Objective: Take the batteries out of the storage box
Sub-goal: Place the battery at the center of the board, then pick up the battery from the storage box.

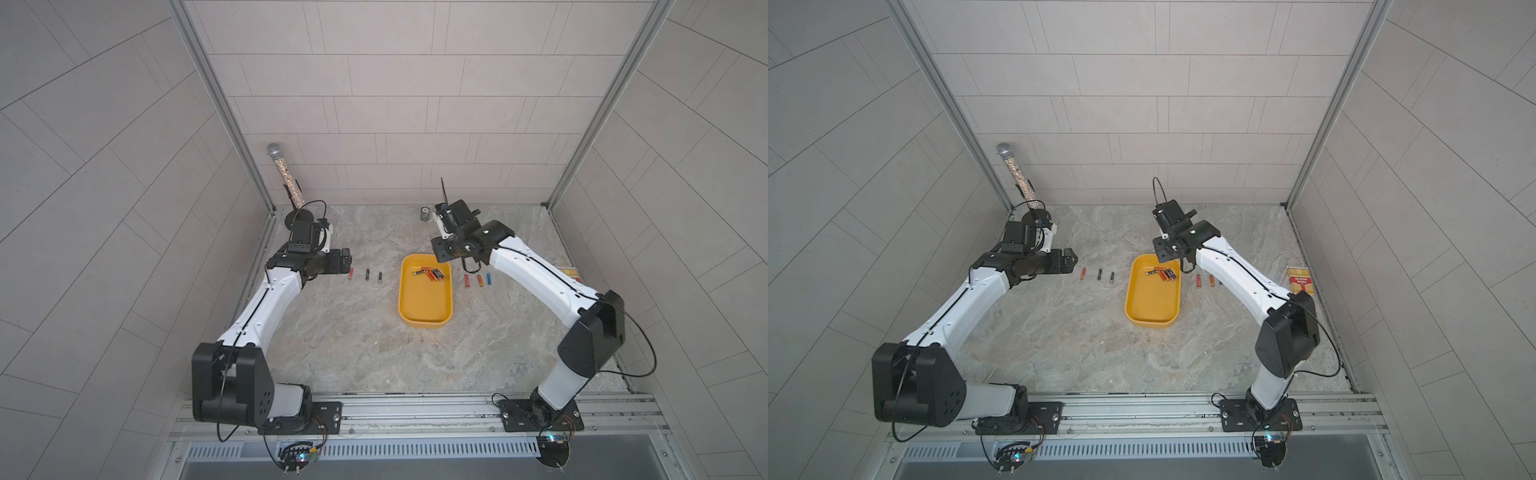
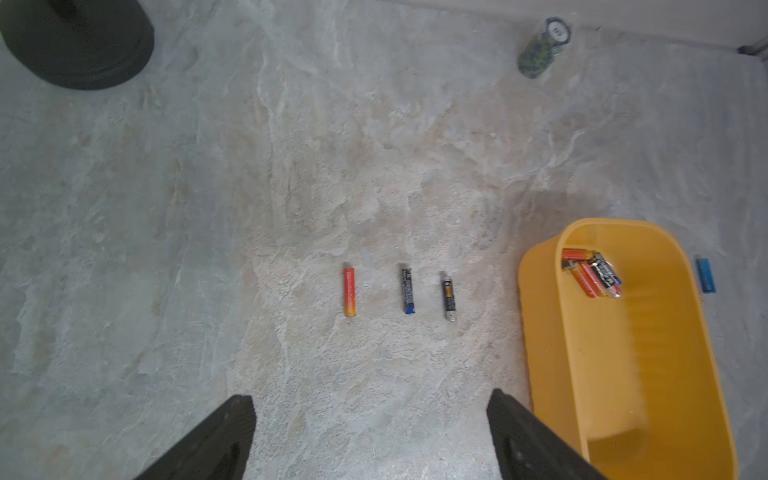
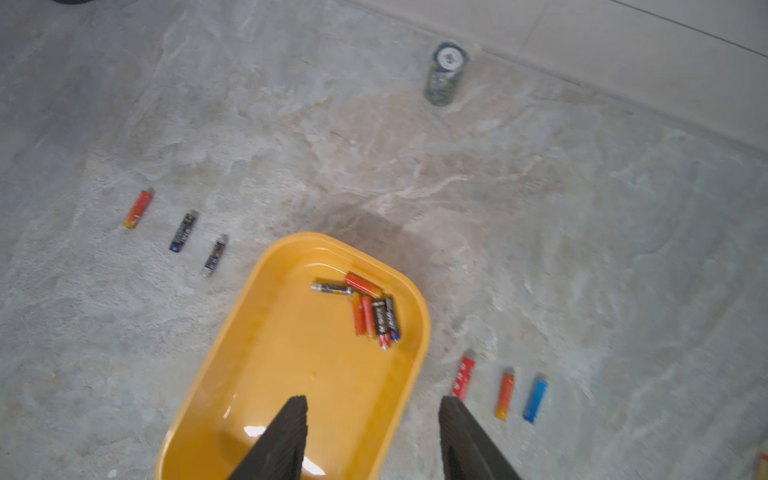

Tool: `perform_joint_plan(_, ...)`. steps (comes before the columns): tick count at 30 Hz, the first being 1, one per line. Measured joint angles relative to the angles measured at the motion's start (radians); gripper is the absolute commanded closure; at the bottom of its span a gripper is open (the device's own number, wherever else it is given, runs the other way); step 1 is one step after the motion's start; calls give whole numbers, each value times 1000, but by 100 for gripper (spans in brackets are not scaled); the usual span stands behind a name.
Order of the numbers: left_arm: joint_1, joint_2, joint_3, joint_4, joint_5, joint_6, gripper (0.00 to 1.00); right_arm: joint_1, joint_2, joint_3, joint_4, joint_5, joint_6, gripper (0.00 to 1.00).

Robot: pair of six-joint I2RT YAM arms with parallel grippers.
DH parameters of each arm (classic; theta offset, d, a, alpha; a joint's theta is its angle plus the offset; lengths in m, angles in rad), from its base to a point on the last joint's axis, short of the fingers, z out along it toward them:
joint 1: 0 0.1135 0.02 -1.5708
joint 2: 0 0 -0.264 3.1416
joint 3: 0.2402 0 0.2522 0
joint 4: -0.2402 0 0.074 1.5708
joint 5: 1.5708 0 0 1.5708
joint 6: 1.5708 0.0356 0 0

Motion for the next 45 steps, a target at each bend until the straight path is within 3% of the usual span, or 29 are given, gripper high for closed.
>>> perform_joint_plan(8, -1, 5, 9, -36, 5, -11, 4, -6, 373, 251, -116, -27, -3, 56)
perform_joint_plan(14, -15, 5, 10, -43, 3, -11, 4, -52, 518, 335, -184, -42, -14, 61)
perform_joint_plan(21, -50, 6, 10, -56, 6, -7, 4, -58, 575, 369, -219, -48, -40, 75)
perform_joint_plan(32, -50, 19, 13, -77, 0, -6, 4, -51, 590, 366, -219, -53, -34, 88)
perform_joint_plan(36, -50, 47, 18, -79, 0, 0, 4, -49, 587, 352, -207, -57, -27, 84)
perform_joint_plan(39, -50, 68, 22, -82, 0, 9, 4, -50, 580, 332, -201, -63, -18, 74)
perform_joint_plan(45, -50, 71, 29, -86, -7, 27, 4, -50, 521, 232, -208, -75, -16, 65)
